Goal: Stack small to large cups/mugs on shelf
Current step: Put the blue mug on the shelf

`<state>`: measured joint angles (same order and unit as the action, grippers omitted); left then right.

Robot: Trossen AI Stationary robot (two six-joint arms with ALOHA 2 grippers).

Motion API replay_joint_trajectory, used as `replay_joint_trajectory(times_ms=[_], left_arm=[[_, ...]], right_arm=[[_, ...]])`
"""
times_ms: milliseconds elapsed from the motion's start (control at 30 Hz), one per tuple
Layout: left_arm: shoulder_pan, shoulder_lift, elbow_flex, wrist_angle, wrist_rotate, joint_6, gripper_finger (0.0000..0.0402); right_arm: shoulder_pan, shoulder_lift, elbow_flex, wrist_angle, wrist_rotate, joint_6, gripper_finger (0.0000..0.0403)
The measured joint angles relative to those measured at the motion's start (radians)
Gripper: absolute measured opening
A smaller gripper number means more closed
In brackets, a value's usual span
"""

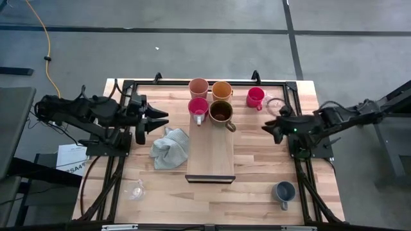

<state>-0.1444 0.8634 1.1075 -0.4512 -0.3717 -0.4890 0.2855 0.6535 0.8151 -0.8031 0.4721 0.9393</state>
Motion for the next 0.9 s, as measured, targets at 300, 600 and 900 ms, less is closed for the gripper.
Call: replay_joint_trajectory(times_ms=[300, 600, 900], left_arm=[[0.007, 0.005, -0.162, 0.390, 0.069, 0.081, 0.0140], [0.189, -0.001, -0.236, 0.457, 0.314, 0.110, 0.0140], [0.304, -0.034, -0.236, 0.455, 0.508, 0.169, 0.0140]], right_arm=[[-0.086, -0.198, -0.219, 0.711, -0.101, -0.337, 0.0161], [-0.103, -0.204, -0.222, 0.748, -0.106, -0.561, 0.0161], [-0.103, -0.202, -0.220, 0.767, -0.093, -0.551, 0.0161]])
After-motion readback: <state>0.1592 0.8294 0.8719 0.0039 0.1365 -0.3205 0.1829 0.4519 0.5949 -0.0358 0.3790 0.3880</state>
